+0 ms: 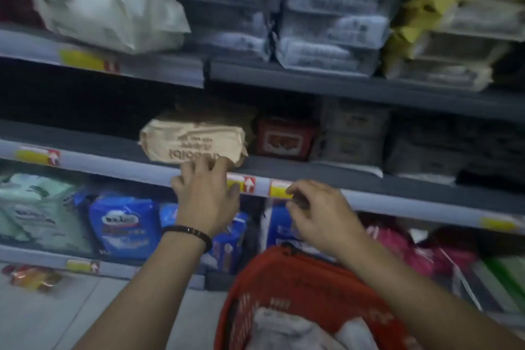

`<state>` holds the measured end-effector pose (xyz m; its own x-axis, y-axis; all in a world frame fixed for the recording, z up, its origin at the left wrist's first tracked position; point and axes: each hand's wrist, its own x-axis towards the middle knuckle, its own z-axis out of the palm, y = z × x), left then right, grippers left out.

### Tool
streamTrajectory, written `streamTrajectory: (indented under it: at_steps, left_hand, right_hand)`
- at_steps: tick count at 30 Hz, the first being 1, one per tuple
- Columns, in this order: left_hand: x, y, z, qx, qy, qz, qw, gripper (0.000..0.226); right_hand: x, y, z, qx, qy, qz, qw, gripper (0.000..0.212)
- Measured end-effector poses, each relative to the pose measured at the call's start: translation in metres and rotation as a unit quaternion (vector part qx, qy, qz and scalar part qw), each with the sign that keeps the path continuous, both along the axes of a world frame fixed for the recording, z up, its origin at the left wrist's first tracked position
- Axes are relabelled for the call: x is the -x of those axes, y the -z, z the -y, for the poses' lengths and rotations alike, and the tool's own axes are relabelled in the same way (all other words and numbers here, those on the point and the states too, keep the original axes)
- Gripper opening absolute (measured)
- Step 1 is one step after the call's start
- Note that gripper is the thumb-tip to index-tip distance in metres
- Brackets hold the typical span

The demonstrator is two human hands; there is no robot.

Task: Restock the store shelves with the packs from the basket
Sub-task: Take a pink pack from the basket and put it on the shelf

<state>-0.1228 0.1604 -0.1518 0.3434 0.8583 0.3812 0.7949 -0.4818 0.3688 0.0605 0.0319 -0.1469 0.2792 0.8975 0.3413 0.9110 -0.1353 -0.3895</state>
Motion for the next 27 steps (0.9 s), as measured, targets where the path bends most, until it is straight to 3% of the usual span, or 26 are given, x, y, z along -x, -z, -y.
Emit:
streamTrajectory:
  at_steps: [2,6,10,12,15,17,22,25,27]
  left_hand:
    - [-0.017,0.004,0.04,0.069,0.133,-0.119,0.982,0.033]
    - [-0.05,0.016,0.124,0.203,0.37,-0.252,0.871,0.041]
    - [-0.067,0.04,0.182,0.256,0.457,-0.412,0.746,0.052]
    - [-0.073,0.055,0.198,0.286,0.448,-0.47,0.705,0.055]
    - [-0.092,0.077,0.21,0.282,0.426,-0.519,0.686,0.059]
    - [-0.108,0.085,0.207,0.257,0.418,-0.53,0.692,0.06]
    - [-0.145,0.086,0.201,0.255,0.456,-0.447,0.726,0.057]
    - [-0.157,0.099,0.201,0.262,0.457,-0.462,0.713,0.058]
    - [-0.163,0.109,0.201,0.263,0.456,-0.49,0.695,0.059]
  right_hand:
    - [-0.016,0.026,0.05,-0.017,0.067,-0.052,0.996,0.006]
    - [-0.052,0.102,0.148,0.117,0.178,-0.072,0.974,0.028]
    - [-0.075,0.166,0.239,0.272,0.285,-0.134,0.909,0.013]
    - [-0.073,0.187,0.256,0.344,0.296,-0.154,0.878,0.023]
    - [-0.069,0.208,0.259,0.381,0.283,-0.202,0.857,0.027]
    - [-0.07,0.223,0.259,0.412,0.277,-0.213,0.842,0.036]
    - [-0.063,0.25,0.248,0.445,0.288,-0.265,0.806,0.051]
    - [-0.067,0.269,0.24,0.452,0.328,-0.292,0.777,0.067]
    - [-0.066,0.28,0.239,0.438,0.386,-0.337,0.739,0.085]
